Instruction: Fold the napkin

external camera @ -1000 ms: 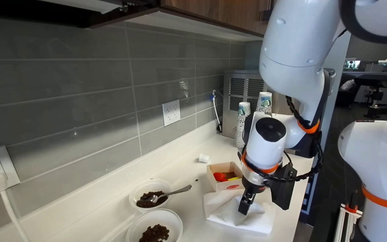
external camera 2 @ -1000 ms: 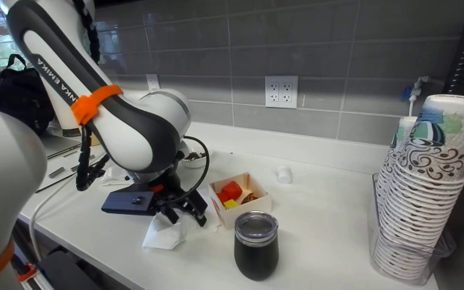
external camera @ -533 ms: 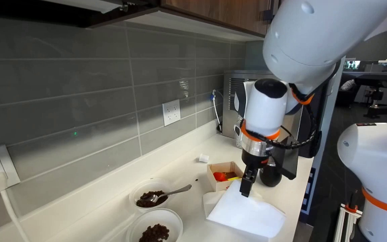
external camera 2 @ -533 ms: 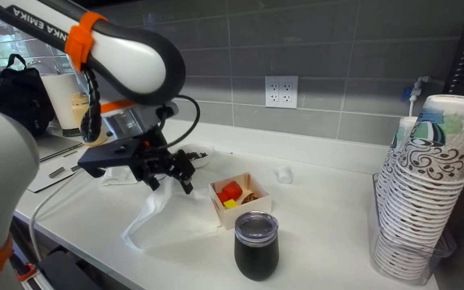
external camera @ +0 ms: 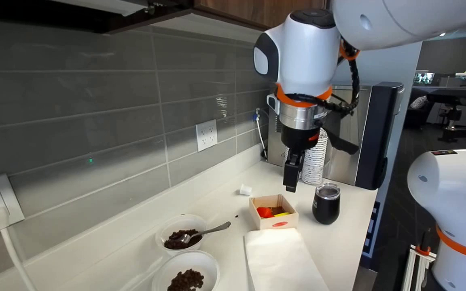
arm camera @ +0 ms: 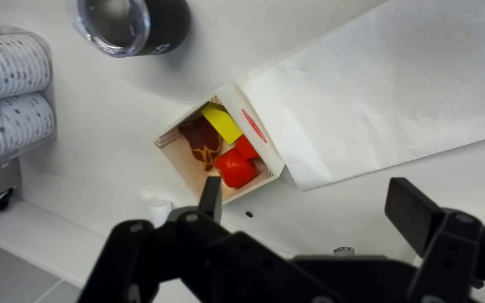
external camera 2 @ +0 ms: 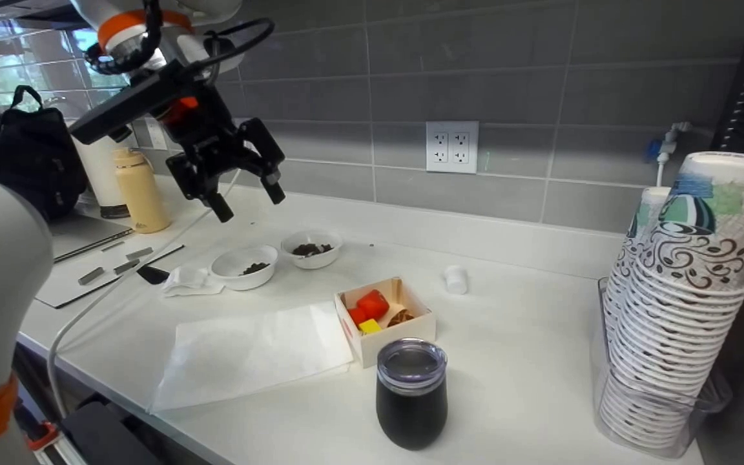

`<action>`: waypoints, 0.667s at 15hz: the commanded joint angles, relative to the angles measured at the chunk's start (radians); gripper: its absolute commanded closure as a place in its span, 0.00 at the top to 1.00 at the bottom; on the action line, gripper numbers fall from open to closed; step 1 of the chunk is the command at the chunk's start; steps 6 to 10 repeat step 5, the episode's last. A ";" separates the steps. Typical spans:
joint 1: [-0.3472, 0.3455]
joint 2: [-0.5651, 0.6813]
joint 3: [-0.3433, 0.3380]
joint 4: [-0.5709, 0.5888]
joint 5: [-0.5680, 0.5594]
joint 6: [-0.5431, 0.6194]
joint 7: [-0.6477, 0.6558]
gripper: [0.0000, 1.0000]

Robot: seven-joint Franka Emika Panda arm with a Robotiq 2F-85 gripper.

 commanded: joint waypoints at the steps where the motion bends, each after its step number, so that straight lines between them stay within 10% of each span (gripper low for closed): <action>1: -0.031 0.004 0.034 0.035 -0.005 -0.008 0.020 1.00; 10: -0.061 0.033 0.043 0.055 0.004 0.037 0.004 1.00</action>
